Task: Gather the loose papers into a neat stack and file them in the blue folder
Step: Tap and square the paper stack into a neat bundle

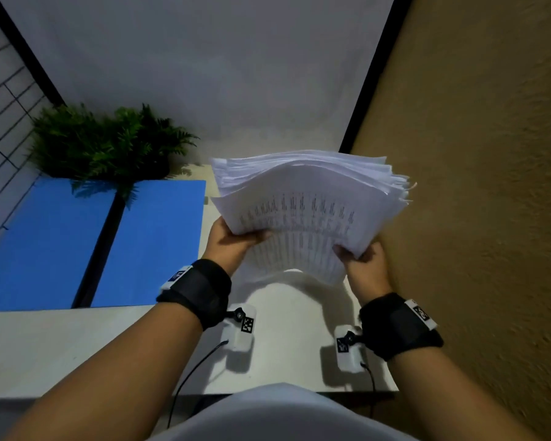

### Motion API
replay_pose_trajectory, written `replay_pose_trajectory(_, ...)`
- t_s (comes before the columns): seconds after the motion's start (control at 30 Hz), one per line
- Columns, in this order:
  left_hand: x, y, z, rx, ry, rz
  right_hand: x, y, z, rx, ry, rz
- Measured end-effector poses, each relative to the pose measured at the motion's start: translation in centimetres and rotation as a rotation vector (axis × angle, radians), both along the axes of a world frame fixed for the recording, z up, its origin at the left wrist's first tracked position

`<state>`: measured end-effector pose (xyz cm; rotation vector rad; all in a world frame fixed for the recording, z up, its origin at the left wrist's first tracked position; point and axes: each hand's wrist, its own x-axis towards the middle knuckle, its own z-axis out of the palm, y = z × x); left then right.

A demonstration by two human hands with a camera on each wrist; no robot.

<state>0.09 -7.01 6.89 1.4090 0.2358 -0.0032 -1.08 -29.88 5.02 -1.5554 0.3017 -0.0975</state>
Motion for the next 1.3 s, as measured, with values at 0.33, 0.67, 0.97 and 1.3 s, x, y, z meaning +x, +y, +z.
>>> replay_pose_trajectory(0.33, -0.3, -1.3, 3.5, -0.054, -0.235, 0.068, -1.6, 2.2, 5.5, -0.328, -0.516, -0.174)
replay_pose_trajectory(0.67, -0.6, -2.5, 5.6, 0.101, -0.359, 0.314, -1.7, 1.8, 6.6, -0.555, -0.542, -0.111)
replay_pose_trajectory(0.97, -0.5, -2.1, 5.7, 0.138, -0.347, 0.282, -1.7, 1.3, 6.4, -0.555, -0.574, -0.100)
replay_pose_trajectory(1.3, 0.1, -1.8, 5.7, 0.123, -0.338, 0.268, -1.2, 1.6, 6.4, -0.512, -0.535, -0.104)
